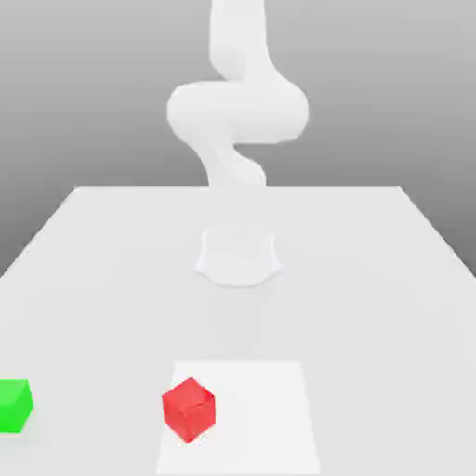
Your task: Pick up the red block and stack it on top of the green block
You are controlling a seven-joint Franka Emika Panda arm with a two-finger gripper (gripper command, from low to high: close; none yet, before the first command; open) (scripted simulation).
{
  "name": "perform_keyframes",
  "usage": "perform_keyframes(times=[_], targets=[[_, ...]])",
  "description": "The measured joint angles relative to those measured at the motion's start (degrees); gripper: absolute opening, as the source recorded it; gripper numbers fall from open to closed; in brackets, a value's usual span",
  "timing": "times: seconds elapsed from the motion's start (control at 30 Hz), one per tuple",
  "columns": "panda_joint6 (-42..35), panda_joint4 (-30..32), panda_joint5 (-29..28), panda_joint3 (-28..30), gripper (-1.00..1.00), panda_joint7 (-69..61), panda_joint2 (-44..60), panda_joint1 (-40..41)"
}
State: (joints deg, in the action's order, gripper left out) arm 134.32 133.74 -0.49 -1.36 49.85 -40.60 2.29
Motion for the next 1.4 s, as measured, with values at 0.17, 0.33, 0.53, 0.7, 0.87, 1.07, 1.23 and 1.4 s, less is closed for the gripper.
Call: perform_keyframes(times=[0.17,0.33,0.53,0.7,0.87,1.07,1.23,1.4], targets=[[5.23,4.02,-1.33,-2.34,0.00,8.45,10.76,4.23],[10.28,7.91,-2.74,-3.77,0.00,16.72,21.21,7.61],[16.36,12.58,-3.64,-3.92,0.00,26.06,33.68,10.15],[21.48,16.50,-1.78,-3.46,0.00,31.98,43.87,11.52],[29.33,16.32,-2.47,-2.39,0.00,34.39,54.13,10.82],[32.49,15.81,-3.24,-1.58,-1.00,35.01,57.79,10.16],[30.01,16.25,-2.57,-2.16,-1.00,34.54,54.85,10.60],[21.94,15.16,-0.27,-1.30,-1.00,31.70,47.89,13.30]])
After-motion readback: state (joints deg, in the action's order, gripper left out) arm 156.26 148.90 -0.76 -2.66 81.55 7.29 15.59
